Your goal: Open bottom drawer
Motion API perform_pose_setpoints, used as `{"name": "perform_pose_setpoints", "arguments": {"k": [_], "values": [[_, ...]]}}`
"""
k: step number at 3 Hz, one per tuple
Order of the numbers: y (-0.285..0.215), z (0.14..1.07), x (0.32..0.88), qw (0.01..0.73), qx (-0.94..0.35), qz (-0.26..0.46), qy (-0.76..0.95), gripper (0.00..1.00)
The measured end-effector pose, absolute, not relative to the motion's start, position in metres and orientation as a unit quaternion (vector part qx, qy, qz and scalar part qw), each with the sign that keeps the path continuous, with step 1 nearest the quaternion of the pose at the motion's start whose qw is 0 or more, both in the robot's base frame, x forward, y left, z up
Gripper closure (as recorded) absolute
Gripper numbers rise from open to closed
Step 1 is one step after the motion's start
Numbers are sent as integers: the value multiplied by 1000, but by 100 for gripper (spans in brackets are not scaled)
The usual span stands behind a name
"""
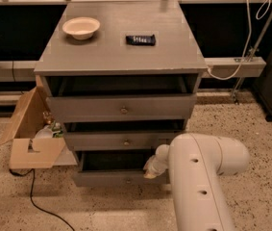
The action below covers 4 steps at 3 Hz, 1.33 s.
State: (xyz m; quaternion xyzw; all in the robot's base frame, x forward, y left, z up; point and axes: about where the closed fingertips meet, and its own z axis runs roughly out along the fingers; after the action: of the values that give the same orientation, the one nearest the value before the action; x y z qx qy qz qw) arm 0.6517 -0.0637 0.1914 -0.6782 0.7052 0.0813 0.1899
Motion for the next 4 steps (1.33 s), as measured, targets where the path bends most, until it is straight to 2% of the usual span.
{"name": "perform_pose_setpoints", "arguments": {"k": [1, 2, 3, 4], "values": [[-64, 197, 651, 190, -678, 81, 705, 100], [-64, 198, 651, 190, -678, 81, 705, 82], [-64, 198, 651, 190, -678, 81, 705, 58], [-64, 197, 651, 190, -679, 82, 705, 27]]}}
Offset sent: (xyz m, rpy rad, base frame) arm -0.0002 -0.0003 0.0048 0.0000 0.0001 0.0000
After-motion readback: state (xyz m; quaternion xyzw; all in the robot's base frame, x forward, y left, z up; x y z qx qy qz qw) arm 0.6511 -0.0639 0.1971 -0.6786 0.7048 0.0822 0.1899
